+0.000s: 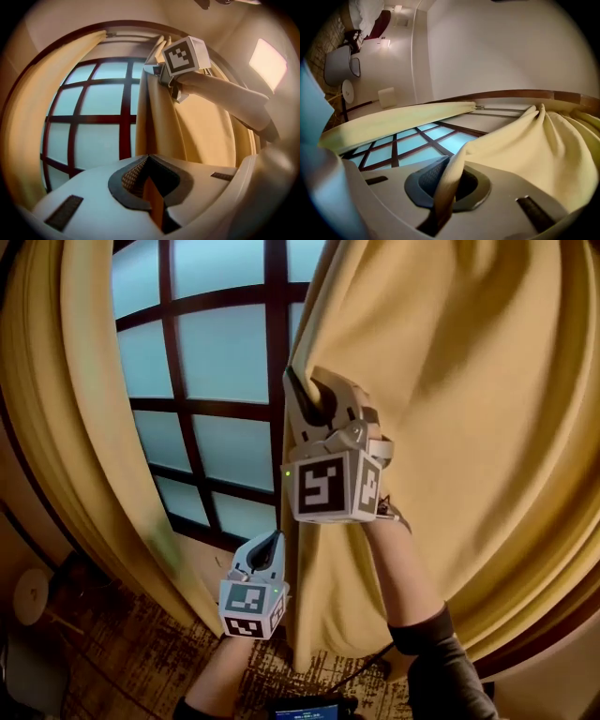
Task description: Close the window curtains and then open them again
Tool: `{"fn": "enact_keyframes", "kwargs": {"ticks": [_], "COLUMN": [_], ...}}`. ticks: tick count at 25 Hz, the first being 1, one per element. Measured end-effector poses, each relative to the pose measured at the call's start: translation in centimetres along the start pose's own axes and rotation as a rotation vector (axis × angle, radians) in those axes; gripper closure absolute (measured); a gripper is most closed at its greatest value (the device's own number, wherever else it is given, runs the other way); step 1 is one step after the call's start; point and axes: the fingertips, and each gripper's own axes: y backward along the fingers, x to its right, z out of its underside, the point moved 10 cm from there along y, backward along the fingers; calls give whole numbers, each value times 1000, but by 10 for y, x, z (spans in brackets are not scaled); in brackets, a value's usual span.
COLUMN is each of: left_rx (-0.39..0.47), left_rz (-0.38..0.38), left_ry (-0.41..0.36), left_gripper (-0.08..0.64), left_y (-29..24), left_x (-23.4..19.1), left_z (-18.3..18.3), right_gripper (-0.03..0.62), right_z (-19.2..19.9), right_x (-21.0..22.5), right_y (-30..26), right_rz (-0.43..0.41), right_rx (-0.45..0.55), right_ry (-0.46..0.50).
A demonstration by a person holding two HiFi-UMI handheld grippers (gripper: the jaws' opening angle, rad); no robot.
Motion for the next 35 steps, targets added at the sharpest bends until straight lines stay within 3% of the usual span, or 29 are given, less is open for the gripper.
{"fn": "enact_keyframes", "kwargs": {"ticks": [3,8,14,21,29,35], "left_rx": [-11,-3,-2,-2,-14,-11], "left_rz": [-57,-113,-134,-85,-27,-55], "left_ry": [20,33,27,36,37,11], "left_gripper": [557,557,557,557,557,557], "left_y": [14,34,56,67,56,39], "left_x": [-36,-75,-110,-137,-127,-103], "left_z": [6,11,19,22,16,21], "right_gripper": [563,563,563,561,561,561], "right_z": [-20,-49,-76,-90,-75,-47], "right_x": [-23,-86,-104,-110,-101,-89], "right_y": [-25,-57,-80,-84,-69,-55], "right_rz": [-24,-134,-123,-83,-66,-55], "right_rx": [33,79,92,50,-8,7], "right_ry": [26,51,30,37,36,14]}}
